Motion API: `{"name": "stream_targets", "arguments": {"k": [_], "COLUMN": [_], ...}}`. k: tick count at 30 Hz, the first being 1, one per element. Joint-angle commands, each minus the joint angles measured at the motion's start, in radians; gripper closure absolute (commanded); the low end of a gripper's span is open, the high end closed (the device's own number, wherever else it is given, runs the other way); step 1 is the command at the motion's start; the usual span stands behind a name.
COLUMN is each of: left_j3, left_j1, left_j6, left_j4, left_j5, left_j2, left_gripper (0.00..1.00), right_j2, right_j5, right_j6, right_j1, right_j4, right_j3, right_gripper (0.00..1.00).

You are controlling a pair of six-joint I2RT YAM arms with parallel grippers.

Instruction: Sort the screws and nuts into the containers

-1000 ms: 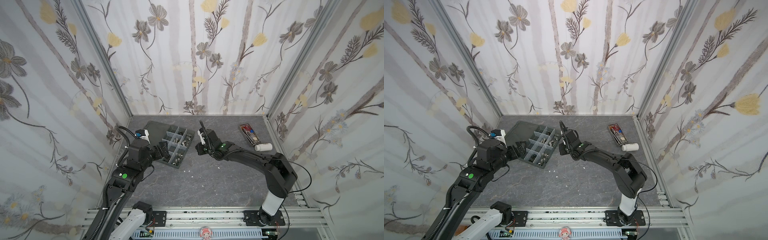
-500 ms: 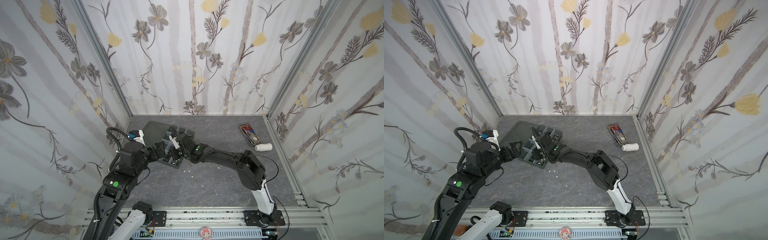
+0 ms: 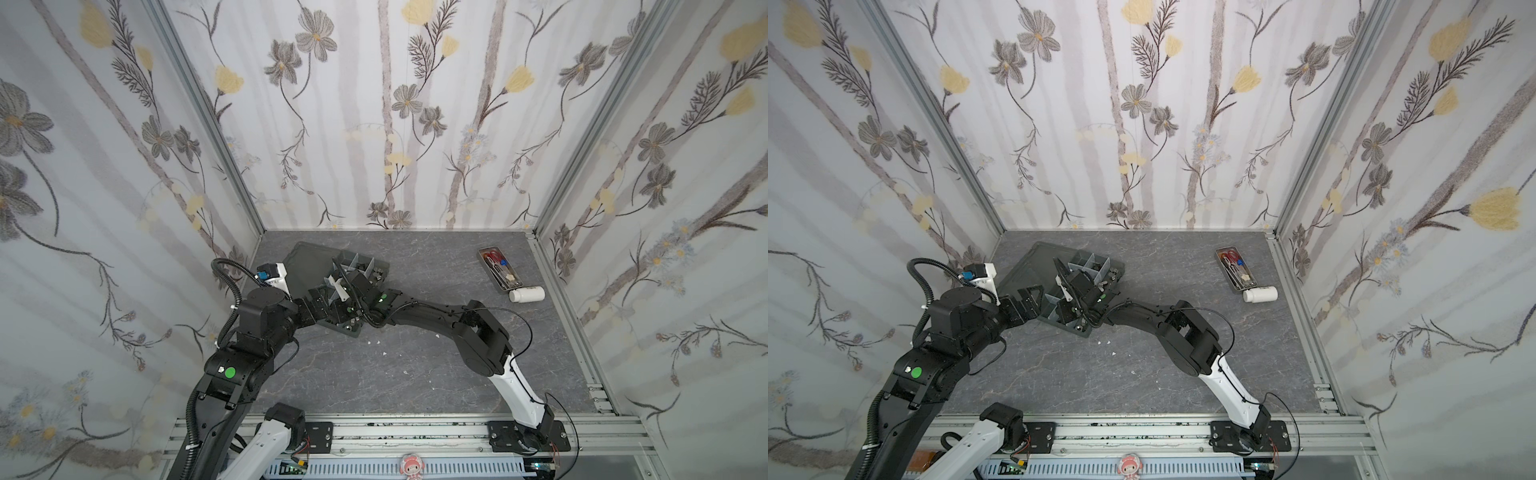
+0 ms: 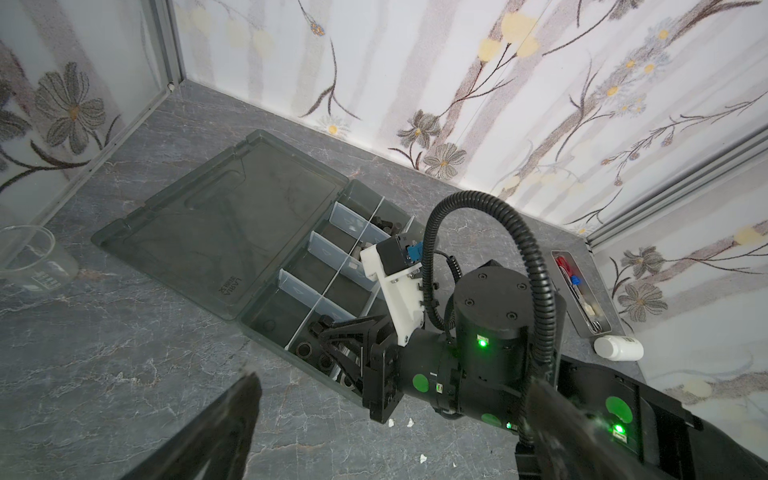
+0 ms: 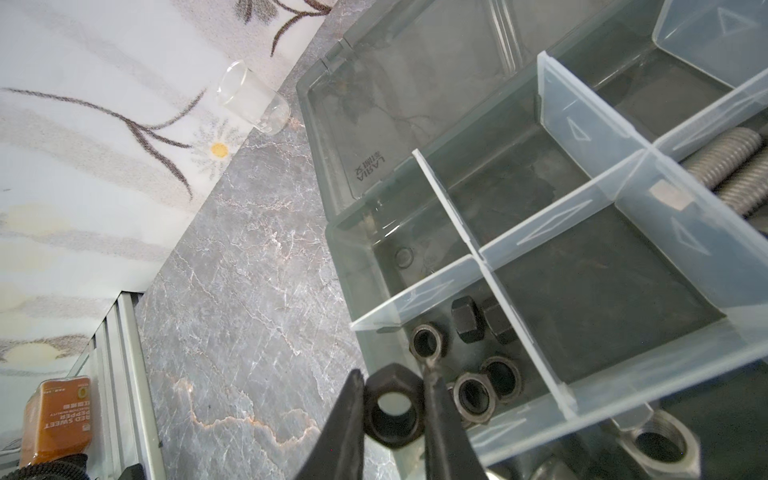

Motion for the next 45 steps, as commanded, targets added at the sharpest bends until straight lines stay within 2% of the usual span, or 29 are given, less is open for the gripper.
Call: {"name": "stream_targets", "arguments": {"k": [1, 4, 8, 12, 16, 22, 26, 31, 37, 40, 45], "left_j3": [-0.004, 0.005, 0.017, 0.023, 0.007, -0.109, -0.207, -0.325, -0.511, -0.604, -0.773], "left_j1": [0.001, 0.001, 0.001, 0.001, 0.001, 0.001, 0.001, 0.002, 0.001, 0.004, 0.009], "left_j6": [-0.012, -0.012, -0.011, -0.013, -0.016, -0.025, -0.005, 0.058, 0.149, 0.188, 0.240], "left_j4": [-0.004, -0.014, -0.016, -0.012, 0.026, 0.160, 0.321, 0.533, 0.844, 0.994, 1.324], "left_j5": [-0.008, -0.018, -0.027, -0.046, -0.095, -0.161, -0.212, -0.205, -0.263, -0.310, -0.401], "left_j2": [-0.004, -0.002, -0.002, -0.001, 0.003, 0.024, -0.003, -0.002, 0.021, 0.034, 0.086], "left_gripper": [0.00, 0.00, 0.00, 0.00, 0.00, 0.00, 0.00, 0.00, 0.00, 0.00, 0.00], "right_j2": [0.011, 0.005, -0.017, -0.062, -0.170, -0.460, -0.676, -0.935, -1.211, -1.337, -1.469], "right_j5": [0.003, 0.007, 0.014, 0.038, 0.061, 0.121, 0.182, 0.330, 0.511, 0.620, 0.813], "right_j6": [0.004, 0.004, -0.008, -0.025, -0.044, -0.078, -0.116, -0.181, -0.232, -0.329, -0.499], "right_j1": [-0.001, -0.001, -0.002, -0.005, -0.026, -0.093, -0.163, -0.255, -0.373, -0.400, -0.413], "right_j4": [-0.010, -0.008, -0.007, -0.018, 0.022, 0.141, 0.195, 0.221, 0.312, 0.426, 0.763], "right_j3": [0.024, 0.025, 0.024, 0.013, -0.089, -0.395, -0.636, -0.887, -1.192, -1.338, -1.627], "right_gripper": [0.72, 0.62, 0.54, 0.52, 0.52, 0.52, 0.46, 0.28, 0.08, 0.01, 0.00]}}
